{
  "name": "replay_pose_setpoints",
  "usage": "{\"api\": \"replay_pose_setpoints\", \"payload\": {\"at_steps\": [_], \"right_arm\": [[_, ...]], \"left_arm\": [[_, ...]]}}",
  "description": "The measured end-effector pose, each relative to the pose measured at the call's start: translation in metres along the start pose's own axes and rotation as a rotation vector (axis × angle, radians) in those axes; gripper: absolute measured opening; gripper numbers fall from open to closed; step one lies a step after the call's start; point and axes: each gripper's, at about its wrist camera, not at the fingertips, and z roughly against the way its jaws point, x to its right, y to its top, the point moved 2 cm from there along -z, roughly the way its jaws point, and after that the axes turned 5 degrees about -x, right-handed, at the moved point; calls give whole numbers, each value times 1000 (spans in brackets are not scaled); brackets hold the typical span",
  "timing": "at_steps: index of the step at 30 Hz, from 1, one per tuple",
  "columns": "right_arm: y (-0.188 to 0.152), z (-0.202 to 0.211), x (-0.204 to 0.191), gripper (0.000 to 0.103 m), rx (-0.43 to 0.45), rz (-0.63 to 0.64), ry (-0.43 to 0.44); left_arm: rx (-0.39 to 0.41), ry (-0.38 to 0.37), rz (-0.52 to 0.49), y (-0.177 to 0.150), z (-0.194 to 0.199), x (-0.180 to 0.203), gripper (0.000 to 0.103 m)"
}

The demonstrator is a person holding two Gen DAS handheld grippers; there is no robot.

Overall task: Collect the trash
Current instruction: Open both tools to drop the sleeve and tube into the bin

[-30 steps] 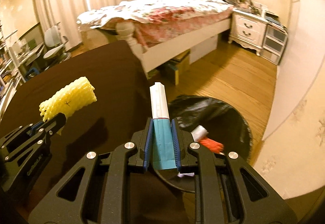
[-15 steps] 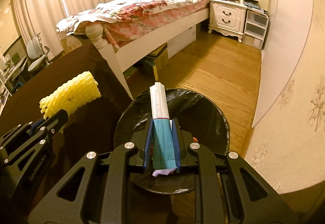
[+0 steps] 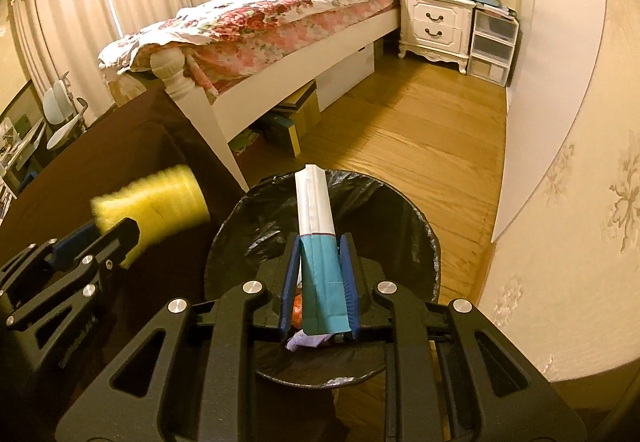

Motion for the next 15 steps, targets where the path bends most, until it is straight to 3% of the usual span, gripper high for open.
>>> {"api": "replay_pose_setpoints", "payload": {"at_steps": [3,9,15], "right_arm": [[0,0,2,31,0,-6,-3],[2,3,3,46,4,-5,-9],[3,11,5,59,22,3,-30]], "left_arm": [[18,0,8,1,3,0,52],[32,-3,27,1,8,0,67],[50,4,54,2,13,-5,72]]}}
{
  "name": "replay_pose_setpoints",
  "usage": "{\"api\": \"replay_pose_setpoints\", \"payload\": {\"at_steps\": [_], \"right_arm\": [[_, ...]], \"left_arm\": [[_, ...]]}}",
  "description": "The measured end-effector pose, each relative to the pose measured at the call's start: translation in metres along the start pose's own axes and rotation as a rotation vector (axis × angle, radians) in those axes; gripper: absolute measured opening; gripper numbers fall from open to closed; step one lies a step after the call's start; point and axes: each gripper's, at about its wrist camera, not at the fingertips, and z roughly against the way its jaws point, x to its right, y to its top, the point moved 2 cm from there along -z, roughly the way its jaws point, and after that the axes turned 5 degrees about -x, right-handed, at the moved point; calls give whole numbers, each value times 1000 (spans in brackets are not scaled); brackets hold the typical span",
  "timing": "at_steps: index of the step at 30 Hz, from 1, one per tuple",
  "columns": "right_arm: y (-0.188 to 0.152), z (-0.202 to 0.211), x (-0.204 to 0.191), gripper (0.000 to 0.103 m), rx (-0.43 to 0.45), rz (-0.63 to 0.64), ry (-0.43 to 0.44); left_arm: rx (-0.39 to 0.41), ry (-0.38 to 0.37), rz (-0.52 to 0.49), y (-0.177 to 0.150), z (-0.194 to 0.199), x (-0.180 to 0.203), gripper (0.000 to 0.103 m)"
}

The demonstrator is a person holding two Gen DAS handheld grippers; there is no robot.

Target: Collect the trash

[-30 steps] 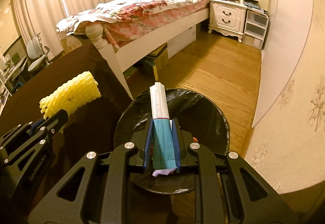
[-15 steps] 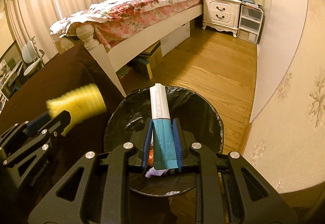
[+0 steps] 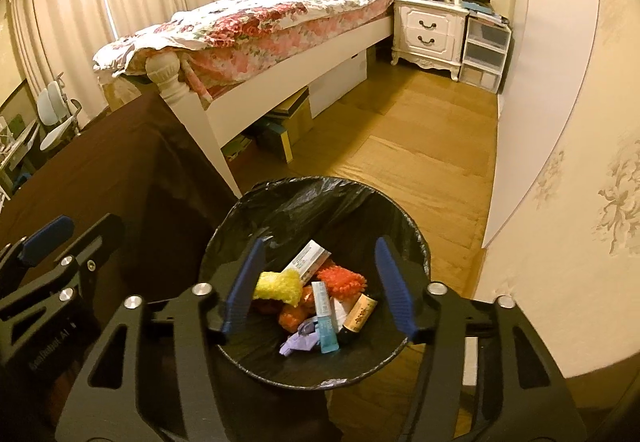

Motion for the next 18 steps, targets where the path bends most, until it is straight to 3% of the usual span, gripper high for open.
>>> {"api": "replay_pose_setpoints", "payload": {"at_steps": [9,18], "right_arm": [[1,9,4,81,25,3,-40],[2,24,-1,91,66,13,-91]], "left_arm": [[32,36,12,1,8,-5,75],[62,62,19,0,20,-12,77]]}}
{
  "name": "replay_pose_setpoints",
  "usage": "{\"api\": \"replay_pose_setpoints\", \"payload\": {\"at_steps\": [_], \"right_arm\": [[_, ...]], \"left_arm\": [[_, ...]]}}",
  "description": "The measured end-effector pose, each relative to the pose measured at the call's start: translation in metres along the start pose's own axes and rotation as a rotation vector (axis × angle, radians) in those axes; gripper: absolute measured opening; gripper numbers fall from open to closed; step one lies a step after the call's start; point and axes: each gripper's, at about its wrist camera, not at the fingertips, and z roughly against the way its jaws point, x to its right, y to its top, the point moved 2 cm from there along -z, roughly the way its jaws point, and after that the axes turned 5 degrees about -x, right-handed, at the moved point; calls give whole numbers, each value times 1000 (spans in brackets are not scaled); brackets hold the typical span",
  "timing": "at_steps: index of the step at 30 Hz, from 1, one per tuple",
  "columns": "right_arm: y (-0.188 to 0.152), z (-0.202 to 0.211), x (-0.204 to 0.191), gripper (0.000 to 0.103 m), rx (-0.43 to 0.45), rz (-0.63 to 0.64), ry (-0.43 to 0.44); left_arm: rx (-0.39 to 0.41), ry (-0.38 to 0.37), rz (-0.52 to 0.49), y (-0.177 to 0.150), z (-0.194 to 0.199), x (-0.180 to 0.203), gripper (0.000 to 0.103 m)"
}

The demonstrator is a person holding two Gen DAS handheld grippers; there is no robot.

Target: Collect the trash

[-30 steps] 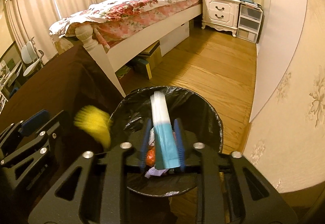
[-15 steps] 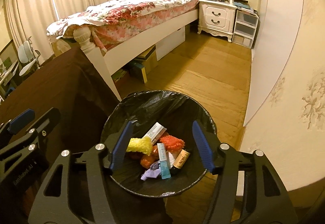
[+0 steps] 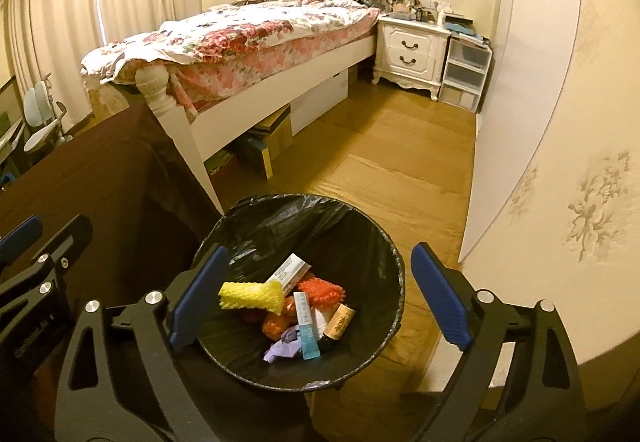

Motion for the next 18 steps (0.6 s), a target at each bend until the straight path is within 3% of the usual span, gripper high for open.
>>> {"api": "replay_pose_setpoints", "payload": {"at_steps": [18], "right_arm": [[-8,31,-16,94,17,3,20]], "left_arm": [[31,36,-2,-10,31,-20,82]]}}
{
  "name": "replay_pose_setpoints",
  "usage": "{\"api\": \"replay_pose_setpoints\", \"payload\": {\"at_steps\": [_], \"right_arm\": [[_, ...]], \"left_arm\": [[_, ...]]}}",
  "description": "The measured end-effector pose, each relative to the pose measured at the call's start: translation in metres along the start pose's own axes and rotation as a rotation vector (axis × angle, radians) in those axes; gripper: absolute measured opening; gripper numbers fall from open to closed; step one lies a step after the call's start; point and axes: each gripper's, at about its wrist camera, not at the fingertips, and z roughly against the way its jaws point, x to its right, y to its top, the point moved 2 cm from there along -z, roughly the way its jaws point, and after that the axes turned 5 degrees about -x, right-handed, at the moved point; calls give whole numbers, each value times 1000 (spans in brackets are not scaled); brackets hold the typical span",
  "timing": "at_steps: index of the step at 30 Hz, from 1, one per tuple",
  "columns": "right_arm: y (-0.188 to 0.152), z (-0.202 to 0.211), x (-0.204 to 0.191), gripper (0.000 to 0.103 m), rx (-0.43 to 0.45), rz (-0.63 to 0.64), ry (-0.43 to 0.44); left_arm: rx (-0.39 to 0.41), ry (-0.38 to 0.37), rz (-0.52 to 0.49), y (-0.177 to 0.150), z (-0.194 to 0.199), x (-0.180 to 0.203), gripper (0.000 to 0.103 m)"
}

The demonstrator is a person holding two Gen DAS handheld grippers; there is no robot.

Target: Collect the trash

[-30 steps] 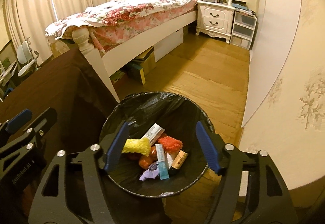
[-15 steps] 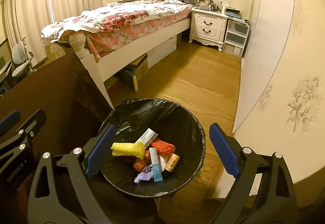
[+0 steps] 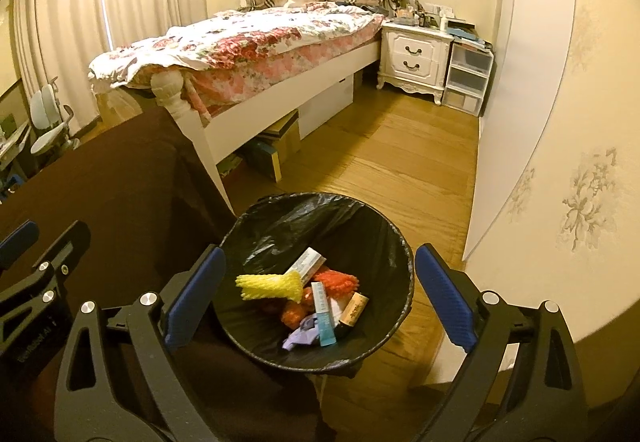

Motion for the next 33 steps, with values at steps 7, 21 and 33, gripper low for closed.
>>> {"api": "replay_pose_setpoints", "payload": {"at_steps": [7,21,33], "right_arm": [[-8,25,-14,94,22,20,19],[-28,60,-29,94,58,43,46],[-28,72,-36,94,87,57,51]], "left_arm": [[17,4,11,-3,16,-10,82],[94,28,5,-11,57,-25,83],[88,28,28,-19,59,-37,84]]}}
